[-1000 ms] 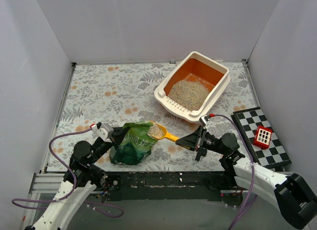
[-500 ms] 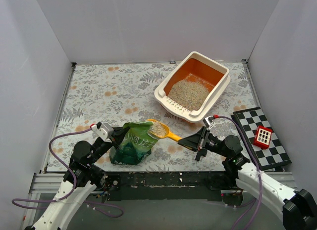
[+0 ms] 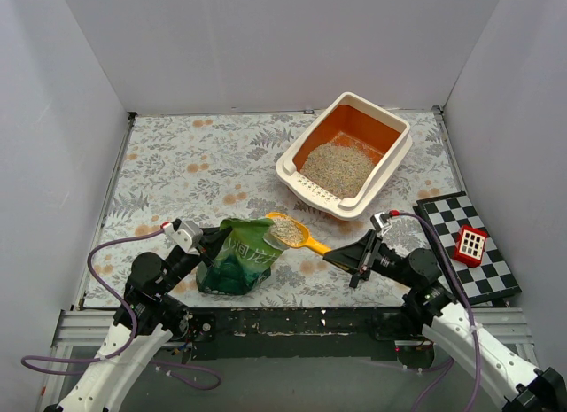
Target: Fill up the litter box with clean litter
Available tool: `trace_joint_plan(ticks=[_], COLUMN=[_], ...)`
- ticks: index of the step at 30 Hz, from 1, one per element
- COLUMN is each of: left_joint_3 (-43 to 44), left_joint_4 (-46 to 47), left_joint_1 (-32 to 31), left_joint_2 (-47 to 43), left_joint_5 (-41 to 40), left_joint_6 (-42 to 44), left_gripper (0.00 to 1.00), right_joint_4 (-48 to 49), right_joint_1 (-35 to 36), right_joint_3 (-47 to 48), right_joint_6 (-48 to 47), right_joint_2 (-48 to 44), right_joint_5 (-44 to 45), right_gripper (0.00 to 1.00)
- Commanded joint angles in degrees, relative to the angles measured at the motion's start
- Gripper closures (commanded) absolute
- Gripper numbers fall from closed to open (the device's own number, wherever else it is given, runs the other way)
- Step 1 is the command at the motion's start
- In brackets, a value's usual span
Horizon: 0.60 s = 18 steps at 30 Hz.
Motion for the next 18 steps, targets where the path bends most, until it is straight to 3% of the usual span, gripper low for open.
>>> trace_joint_plan(ticks=[1,10,15,18], left_joint_3=[0.2,0.3,0.1,0.2], left_joint_4=[2.3,2.2,2.2,2.2], left_joint_1=[-0.1,-0.1,-0.1,-0.1], left_joint_2=[-0.7,-0.9,-1.1,-1.3], left_joint_5=[-0.8,-1.0,-1.0,-1.0], left_joint_6=[0.1,0.1,0.1,0.1], left_gripper=[1.00,1.00,1.00,1.00], right_joint_4=[-1.1,-19.9,-25.8,-23.7], right_joint_1=[-0.3,-0.3,-0.3,-0.3], right_joint_3=[-14.7,-9.4,-4.8,-2.9], right_joint_6=[0.1,-0.4,-0.6,-0.4], right_joint_2=[-5.2,-17.9,-18.0,-16.2], right_joint_5=[0.7,8.3,13.0,15.3], right_gripper=[0.99,0.99,0.99,0.99])
